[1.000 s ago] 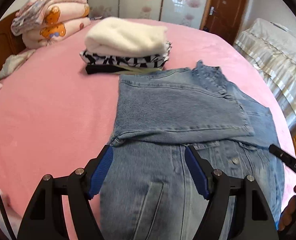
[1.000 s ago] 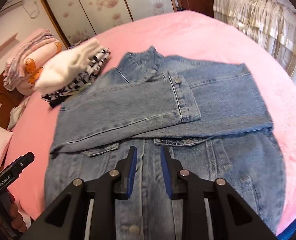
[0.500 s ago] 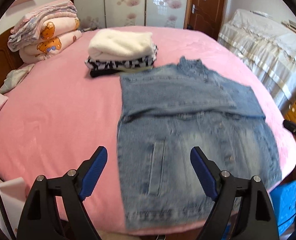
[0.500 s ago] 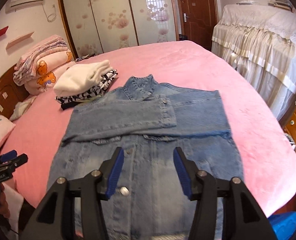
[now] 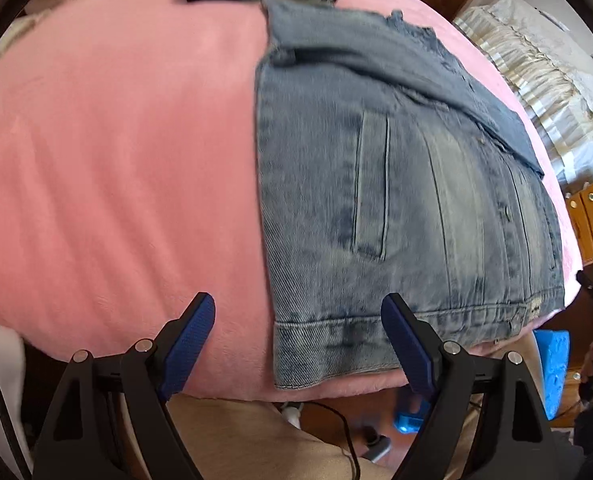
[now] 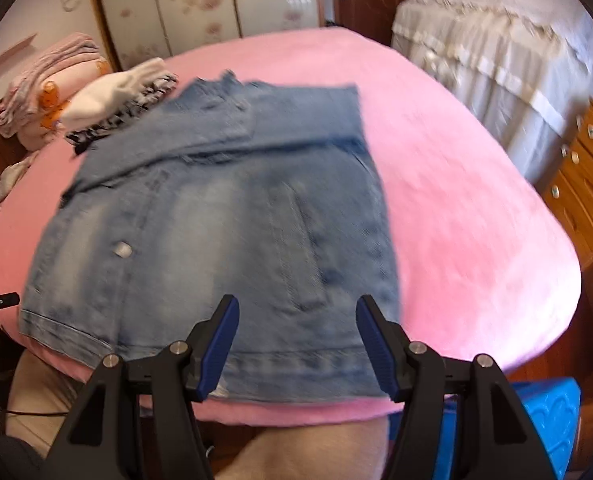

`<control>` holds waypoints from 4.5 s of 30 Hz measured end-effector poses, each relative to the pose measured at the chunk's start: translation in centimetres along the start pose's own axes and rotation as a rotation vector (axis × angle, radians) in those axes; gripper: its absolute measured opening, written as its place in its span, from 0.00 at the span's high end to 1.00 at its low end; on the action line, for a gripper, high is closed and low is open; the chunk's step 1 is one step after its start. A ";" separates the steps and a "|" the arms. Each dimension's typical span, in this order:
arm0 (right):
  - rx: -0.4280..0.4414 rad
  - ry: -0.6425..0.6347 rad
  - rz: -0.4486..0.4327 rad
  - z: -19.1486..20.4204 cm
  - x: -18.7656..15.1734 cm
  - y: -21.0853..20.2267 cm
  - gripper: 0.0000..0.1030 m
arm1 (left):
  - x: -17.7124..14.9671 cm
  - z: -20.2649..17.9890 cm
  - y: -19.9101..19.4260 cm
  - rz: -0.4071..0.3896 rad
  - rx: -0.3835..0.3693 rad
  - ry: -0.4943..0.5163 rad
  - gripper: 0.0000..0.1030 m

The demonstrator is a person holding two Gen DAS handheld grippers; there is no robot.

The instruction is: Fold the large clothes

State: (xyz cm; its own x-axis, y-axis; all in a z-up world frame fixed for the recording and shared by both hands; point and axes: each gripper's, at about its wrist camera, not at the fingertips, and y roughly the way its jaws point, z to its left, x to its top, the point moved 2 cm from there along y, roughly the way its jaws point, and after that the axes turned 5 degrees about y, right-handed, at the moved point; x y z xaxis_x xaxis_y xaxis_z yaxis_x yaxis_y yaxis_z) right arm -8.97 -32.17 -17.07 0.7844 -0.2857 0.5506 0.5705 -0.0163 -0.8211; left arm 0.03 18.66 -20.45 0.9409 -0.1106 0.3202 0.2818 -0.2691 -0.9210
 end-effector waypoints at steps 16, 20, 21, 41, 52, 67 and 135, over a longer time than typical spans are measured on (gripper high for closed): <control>0.111 0.194 0.165 -6.9 -2.6 6.5 0.41 | -0.4 0.8 3.1 0.010 -0.056 -0.033 0.18; 0.176 0.177 0.182 -7.0 -2.5 6.6 0.57 | -0.4 0.3 2.3 0.010 -0.082 -0.003 0.35; 0.193 0.172 0.187 -7.0 -2.5 6.5 0.60 | -0.4 0.2 2.2 0.012 -0.088 0.004 0.38; 0.125 0.030 0.291 -5.4 -1.4 8.0 0.70 | 0.6 -3.7 3.0 0.076 -0.028 0.149 0.87; 0.099 0.017 0.244 -2.3 2.7 4.1 0.81 | 3.7 -3.9 -2.9 -0.034 -0.326 0.013 0.88; 0.361 0.291 -0.079 -0.3 21.7 -0.1 0.82 | 23.0 -0.1 -7.9 -0.356 -0.419 -0.295 0.90; -0.120 0.062 -0.124 5.4 31.8 20.3 0.85 | 35.5 -7.6 9.4 -0.367 0.347 0.004 0.39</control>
State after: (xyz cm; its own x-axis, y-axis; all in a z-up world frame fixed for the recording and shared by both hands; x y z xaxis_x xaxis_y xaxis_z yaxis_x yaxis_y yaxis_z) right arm 28.87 -36.45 -15.38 0.6908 -0.3332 0.6417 0.6260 -0.1685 -0.7614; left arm 34.61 4.92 -16.05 0.7676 -0.0727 0.6367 0.6403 0.0433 -0.7669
